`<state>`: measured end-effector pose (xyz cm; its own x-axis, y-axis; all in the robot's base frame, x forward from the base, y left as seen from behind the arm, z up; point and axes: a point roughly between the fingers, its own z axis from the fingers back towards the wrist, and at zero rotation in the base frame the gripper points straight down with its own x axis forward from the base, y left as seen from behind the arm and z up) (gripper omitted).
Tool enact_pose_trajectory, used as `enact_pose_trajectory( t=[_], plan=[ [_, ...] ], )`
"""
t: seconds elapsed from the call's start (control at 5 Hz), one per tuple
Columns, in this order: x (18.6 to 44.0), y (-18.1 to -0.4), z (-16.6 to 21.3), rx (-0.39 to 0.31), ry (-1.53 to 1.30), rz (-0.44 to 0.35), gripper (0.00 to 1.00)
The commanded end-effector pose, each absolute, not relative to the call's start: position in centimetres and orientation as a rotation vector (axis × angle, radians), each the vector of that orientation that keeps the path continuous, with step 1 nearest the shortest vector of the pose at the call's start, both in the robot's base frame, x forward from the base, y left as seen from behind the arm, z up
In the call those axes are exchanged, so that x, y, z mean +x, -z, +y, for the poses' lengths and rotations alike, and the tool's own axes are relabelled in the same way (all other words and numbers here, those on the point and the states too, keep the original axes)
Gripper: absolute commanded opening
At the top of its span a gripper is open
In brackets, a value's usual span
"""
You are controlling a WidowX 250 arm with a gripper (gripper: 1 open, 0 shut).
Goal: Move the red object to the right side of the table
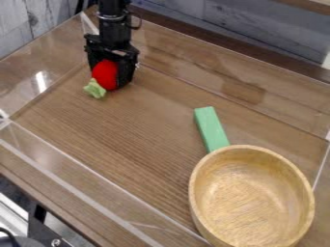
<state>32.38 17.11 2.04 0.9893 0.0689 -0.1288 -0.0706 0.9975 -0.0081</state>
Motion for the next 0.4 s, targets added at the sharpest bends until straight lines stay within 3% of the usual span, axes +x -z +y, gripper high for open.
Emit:
enact_pose_trajectory(
  t=[0.0, 0.2],
  plan=[
    [32.2, -4.2, 18.1, -0.016, -0.047, 0.084, 1.00],
    [31.6, -5.0, 16.9, -0.040, -0.065, 0.079, 1.00]
  ],
)
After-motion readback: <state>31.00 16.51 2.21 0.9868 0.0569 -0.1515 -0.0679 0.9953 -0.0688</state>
